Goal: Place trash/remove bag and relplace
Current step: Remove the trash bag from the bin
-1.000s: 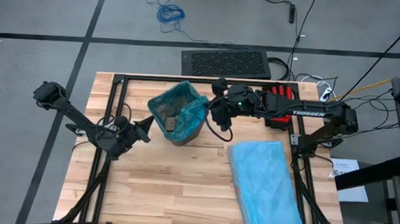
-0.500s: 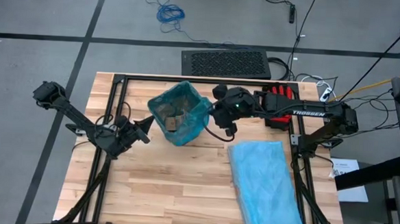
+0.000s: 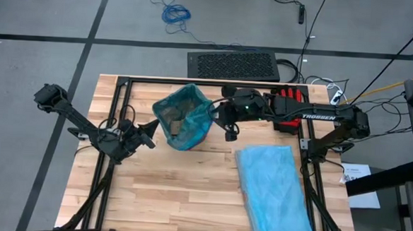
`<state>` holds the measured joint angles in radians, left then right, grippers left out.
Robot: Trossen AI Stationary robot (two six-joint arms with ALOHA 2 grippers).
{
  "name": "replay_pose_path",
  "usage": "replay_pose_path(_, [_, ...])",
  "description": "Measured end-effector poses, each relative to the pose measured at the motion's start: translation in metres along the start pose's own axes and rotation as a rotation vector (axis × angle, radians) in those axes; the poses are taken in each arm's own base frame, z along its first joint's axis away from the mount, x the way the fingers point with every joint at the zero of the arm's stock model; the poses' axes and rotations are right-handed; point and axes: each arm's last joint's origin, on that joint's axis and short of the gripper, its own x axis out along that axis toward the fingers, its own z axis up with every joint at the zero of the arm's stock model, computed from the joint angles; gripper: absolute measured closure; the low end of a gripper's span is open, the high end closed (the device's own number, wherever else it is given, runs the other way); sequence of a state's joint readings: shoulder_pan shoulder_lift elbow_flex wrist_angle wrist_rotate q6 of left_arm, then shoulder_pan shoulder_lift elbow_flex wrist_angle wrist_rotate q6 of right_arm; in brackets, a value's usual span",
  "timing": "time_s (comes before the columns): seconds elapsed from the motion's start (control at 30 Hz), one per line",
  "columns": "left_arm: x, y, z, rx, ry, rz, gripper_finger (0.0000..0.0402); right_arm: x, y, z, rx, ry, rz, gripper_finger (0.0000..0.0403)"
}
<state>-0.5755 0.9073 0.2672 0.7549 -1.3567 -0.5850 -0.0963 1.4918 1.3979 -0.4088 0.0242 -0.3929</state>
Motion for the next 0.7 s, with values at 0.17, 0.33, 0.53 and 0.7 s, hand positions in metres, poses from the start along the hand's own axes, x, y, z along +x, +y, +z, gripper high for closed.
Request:
replay_pose_path(0.17, [0.000,0.000,0.000,0.002,0.010,-0.015,0.0401,0.000,0.001,-0.002,0.051,0.019,0.007,0.0251])
replay_pose_path(0.33, [0.000,0.000,0.000,0.022,0.009,-0.016,0.0401,-0.003,0.001,-0.005,0.076,0.067,-0.011,0.0199])
replay_pose_path(0.53, [0.000,-0.001,0.002,0.032,0.007,-0.017,0.0401,-0.018,-0.013,-0.005,0.151,0.079,-0.170,0.0171])
replay_pose_path(0.7, [0.000,-0.001,0.004,0.026,0.005,-0.019,0.0401,-0.034,-0.022,-0.004,0.218,0.044,-0.197,0.0170])
